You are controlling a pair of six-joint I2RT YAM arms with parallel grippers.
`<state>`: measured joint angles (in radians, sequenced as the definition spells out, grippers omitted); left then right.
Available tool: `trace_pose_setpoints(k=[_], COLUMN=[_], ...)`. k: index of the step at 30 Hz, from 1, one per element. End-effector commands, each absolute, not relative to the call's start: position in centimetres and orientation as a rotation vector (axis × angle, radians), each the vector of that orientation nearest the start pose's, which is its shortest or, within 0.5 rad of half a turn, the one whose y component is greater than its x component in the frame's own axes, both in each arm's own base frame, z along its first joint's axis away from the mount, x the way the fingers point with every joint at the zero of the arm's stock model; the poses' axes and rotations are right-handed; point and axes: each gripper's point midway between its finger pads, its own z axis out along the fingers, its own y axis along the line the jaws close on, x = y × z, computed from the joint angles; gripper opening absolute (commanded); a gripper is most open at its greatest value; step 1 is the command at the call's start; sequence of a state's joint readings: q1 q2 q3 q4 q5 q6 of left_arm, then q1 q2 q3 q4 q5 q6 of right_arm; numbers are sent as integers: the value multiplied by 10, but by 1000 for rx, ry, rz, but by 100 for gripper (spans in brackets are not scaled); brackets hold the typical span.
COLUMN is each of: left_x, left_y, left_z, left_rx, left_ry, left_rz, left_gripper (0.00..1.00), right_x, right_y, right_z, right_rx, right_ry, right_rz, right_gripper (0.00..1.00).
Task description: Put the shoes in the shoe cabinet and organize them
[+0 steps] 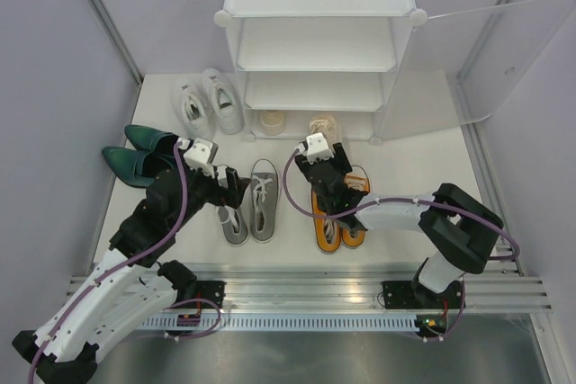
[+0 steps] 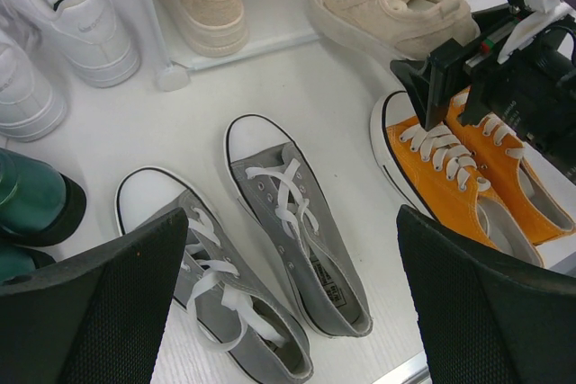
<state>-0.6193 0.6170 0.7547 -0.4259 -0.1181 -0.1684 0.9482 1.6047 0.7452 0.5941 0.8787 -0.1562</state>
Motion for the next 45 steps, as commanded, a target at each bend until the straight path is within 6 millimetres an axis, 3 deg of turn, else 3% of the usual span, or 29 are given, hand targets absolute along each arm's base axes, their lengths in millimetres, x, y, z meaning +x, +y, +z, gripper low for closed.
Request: trace_pose_setpoints(k=[1,8,14,18,26,28,33,38,42,45], left_x=[221,219,218,217,217,217,217,217,218,218], left_y=[-147,-147,-148,-148,-148,-149,-149,-149,-151,-151], left_z=[267,269,270,271,271,271,271,270,269,268], left_rx=[390,391,396,395,396,397,399,402,408,408], left_ry=[1803,1794,1789,1785,1788,1785,1786,1791,1795,1798], left_rz=[-452,-461,-468,-469,-468,-470,-473,-470,-471,-469], left_gripper=[100,100,100,99,100,100,100,100,100,100], right_x=[366,388,406,419,440,445,455,465,468,469], right_y=[260,260,277,288,309,315,319,320,324,323], right_z=[176,158,149,132,115,110,97,91,83,79], right_rx=[-152,-35,-7,0,7,1,3,3,-17,-22], right_ry=[1634,1657,1670,1711,1768,1787,1835,1862,1883,1893], right_rz=[-19,60,70,63,118,155,182,199,202,204], right_gripper=[1,1,1,4,25,38,53,54,69,75])
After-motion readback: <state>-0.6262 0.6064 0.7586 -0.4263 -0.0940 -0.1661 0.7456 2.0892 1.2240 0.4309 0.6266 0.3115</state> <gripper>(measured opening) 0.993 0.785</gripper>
